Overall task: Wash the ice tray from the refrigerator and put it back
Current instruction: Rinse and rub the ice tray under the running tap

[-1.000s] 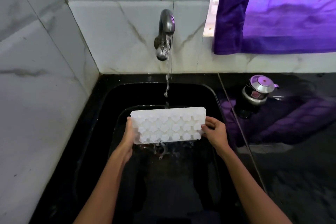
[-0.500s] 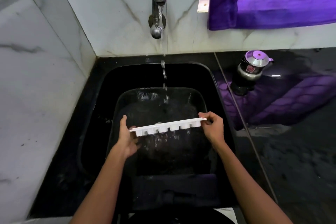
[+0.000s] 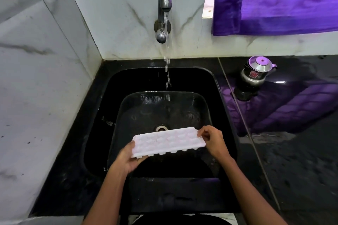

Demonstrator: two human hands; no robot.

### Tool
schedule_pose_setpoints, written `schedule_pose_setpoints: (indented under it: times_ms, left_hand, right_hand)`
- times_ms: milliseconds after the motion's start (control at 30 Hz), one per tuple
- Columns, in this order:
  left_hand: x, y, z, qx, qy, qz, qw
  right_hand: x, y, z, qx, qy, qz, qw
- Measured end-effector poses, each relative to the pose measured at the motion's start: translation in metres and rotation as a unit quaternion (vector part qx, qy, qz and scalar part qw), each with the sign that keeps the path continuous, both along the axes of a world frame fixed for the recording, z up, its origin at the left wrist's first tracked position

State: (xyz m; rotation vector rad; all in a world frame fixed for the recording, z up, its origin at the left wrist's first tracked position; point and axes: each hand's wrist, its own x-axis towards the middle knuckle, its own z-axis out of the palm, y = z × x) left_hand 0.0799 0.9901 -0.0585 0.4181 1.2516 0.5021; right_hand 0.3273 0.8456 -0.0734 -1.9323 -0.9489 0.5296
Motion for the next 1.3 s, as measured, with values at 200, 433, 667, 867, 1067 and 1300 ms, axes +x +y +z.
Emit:
schedule_pose_setpoints:
  times_ms: [200, 433, 667, 867, 1067, 1300]
  left_hand:
    - [-0.003, -0.002, 0.000, 0.073, 0.018, 0.012, 0.997]
    - [0.013, 0.001, 0.039, 0.165, 0.101, 0.094, 0.976]
    - [0.060, 0.054, 0.095, 0.277, 0.088, 0.122, 0.949]
    - [0.042, 0.046, 0.096, 0.293, 0.107, 0.214, 0.926]
    - [0.044, 0.055, 0.104, 0.301, 0.118, 0.249, 0.913]
    - [0.047, 0.066, 0.107, 0.314, 0.123, 0.252, 0.907]
  right_hand:
    - [0.006, 0.008, 0.013, -0.138, -0.064, 0.106, 0.983]
    - [0.001, 0.034, 0.062, -0.093, -0.058, 0.107, 0.988]
    - [0.043, 0.114, 0.126, -0.071, -0.081, 0.159, 0.981]
    - [0.027, 0.142, 0.136, -0.145, -0.126, 0.235, 0.953]
    - [0.026, 0.182, 0.143, -0.227, -0.247, 0.288, 0.897]
    - [0.031, 0.200, 0.151, -0.236, -0.270, 0.274, 0.892]
